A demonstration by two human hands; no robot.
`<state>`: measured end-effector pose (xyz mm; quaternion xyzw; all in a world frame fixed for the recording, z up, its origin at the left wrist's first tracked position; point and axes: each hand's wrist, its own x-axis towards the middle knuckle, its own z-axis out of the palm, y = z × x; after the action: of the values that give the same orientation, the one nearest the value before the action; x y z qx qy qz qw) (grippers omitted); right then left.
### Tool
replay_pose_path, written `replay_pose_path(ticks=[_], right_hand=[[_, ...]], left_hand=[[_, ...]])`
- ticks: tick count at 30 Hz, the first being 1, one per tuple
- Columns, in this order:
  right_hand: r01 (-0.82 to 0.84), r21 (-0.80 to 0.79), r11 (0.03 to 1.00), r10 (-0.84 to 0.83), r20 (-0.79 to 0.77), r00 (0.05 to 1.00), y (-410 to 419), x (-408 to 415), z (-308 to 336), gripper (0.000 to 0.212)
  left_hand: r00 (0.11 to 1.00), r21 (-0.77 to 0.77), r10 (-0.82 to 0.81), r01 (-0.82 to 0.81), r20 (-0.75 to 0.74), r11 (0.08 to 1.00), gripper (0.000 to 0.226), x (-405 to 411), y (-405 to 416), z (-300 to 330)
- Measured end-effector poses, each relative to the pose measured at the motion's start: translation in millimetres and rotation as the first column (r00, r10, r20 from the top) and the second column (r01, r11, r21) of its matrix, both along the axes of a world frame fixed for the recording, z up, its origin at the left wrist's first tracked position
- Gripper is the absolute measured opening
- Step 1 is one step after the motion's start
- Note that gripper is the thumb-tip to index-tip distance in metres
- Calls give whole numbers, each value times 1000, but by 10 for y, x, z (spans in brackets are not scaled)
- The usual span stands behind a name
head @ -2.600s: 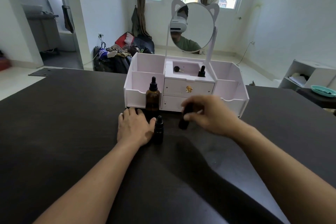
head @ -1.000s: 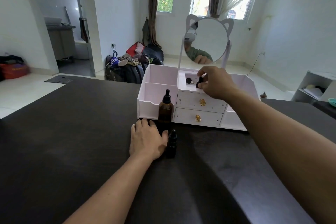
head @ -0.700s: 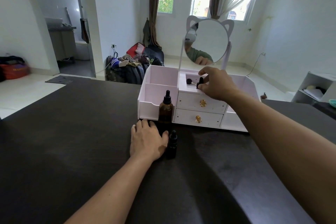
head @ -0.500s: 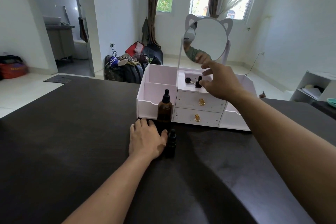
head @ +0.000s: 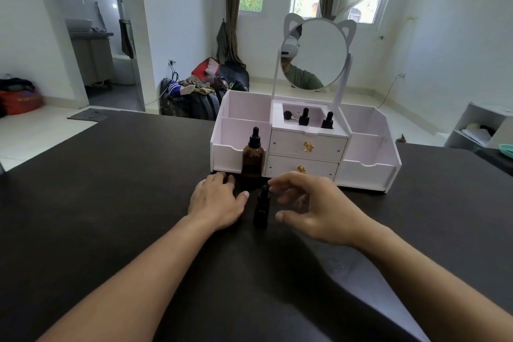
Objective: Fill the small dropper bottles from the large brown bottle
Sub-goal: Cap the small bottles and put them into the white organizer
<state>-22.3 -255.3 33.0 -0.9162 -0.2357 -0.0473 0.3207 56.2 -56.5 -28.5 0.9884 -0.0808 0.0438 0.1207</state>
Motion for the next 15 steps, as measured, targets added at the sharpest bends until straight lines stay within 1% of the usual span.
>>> replay_pose_path(ticks=[4,6,9,12,15], right_hand=[[-4,8,1000,4,-30,1000,96,-15,-18,55],[29,11,1000,-29,-11,1000,144,1,-20,51],[95,25,995,-96,17,995,225,36,-37,42],[126,28,992,-127,46,991,289,75,-62,32],[144,29,989,-145,46,988,300,99,-53,32]], left_hand=[[998,17,-56,56,-28,998,64,-79,75,5],[998,45,-63,64,-24,997,64,-100,45,11],[997,45,-62,63,-38,997,63,-107,42,4],[997,51,-70,72,-39,996,64,-89,47,-24],[997,49,-63,65,-40,997,64,-77,41,-34]])
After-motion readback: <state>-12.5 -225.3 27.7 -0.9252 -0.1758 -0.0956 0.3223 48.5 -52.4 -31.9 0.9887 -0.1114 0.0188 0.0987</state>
